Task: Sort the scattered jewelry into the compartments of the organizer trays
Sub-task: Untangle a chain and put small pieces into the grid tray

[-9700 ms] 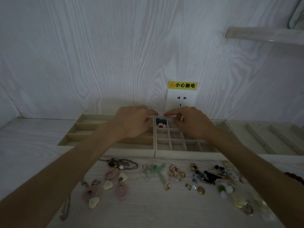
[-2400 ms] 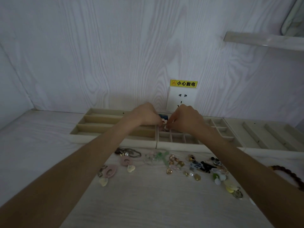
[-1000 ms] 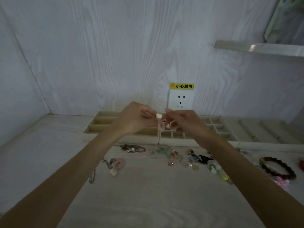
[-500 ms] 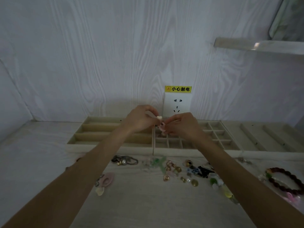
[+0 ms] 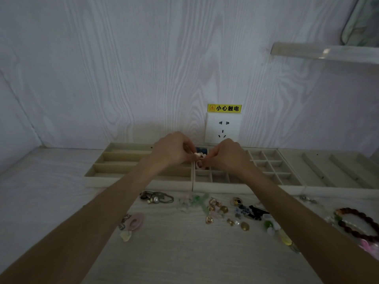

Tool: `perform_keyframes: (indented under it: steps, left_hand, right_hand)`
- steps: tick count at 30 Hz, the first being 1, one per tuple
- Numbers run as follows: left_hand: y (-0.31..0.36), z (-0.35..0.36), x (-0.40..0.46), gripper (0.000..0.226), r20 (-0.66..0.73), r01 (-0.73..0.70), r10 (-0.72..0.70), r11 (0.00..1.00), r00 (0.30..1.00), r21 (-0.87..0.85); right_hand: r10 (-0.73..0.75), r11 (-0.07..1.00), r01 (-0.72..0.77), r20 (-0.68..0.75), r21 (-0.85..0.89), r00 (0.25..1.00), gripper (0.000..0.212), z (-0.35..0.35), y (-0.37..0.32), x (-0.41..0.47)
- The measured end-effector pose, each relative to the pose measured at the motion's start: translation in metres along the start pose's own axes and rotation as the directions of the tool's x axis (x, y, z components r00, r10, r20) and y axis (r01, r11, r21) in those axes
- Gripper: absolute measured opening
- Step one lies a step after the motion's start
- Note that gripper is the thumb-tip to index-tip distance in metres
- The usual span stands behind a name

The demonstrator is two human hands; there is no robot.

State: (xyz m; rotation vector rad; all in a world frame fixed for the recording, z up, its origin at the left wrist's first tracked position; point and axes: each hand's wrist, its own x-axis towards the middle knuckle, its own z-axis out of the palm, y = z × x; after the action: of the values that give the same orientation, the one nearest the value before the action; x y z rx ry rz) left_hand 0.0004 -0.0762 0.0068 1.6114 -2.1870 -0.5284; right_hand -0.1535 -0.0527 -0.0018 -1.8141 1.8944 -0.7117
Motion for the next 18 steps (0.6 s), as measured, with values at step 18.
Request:
perform_keyframes:
  steps: [18]
  left_hand:
    - [0.017,0.007,0.018,0.035,0.001,0.027,-0.029,0.959,1.0,0.283]
  right_hand:
    - [-0.079,0.995,0.085,0.109,-0.051,0.991,0.01,-0.027,0.0,0.003]
